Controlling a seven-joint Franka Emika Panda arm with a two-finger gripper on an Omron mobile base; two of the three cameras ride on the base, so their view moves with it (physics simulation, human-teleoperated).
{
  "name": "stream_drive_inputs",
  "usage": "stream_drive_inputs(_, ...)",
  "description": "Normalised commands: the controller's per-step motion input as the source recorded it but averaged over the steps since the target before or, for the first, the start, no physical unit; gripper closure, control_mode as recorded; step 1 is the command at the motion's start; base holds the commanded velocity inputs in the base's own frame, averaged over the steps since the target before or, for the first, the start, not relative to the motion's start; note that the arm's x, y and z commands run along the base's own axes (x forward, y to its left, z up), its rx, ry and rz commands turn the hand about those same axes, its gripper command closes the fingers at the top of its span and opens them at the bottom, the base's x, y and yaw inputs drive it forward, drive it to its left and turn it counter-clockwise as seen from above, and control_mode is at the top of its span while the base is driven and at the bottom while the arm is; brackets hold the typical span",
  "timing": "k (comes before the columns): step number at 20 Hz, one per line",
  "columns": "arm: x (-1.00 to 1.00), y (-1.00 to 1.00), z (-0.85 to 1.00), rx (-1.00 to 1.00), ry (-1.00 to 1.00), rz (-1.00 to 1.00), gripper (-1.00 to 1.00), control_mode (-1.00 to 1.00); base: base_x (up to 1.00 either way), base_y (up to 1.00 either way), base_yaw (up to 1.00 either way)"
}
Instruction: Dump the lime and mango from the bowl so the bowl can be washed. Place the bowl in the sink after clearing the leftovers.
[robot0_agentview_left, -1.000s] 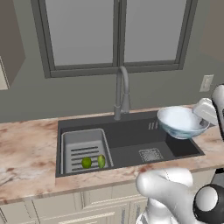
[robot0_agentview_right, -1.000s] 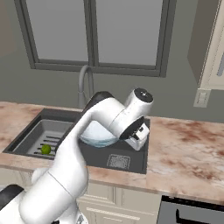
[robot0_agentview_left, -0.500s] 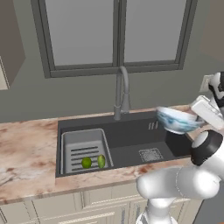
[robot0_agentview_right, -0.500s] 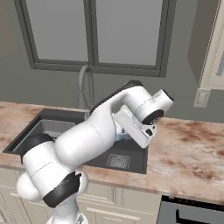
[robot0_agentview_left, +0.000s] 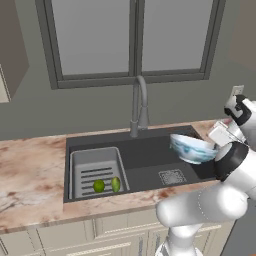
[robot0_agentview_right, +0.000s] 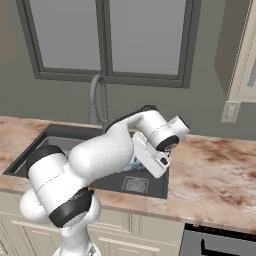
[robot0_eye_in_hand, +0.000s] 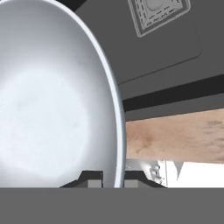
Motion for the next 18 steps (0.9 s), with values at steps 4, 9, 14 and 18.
stream_drive_inputs(4, 0.10, 0.16, -0.28, -0.05, -0.02, 0.01, 1.00, -1.00, 0.00, 0.00, 0.00)
stream_drive_inputs(9, 0.31, 0.11, -0.26, -0.08, -0.04, 0.00, 1.00, -1.00, 0.00, 0.00, 0.00)
stream_drive_inputs(14, 0.50, 0.07, -0.40, -0.08, -0.02, 0.00, 1.00, -1.00, 0.00, 0.00, 0.00)
stream_drive_inputs(18, 0.49, 0.05, -0.34, -0.07, -0.01, 0.00, 1.00, -1.00, 0.00, 0.00, 0.00)
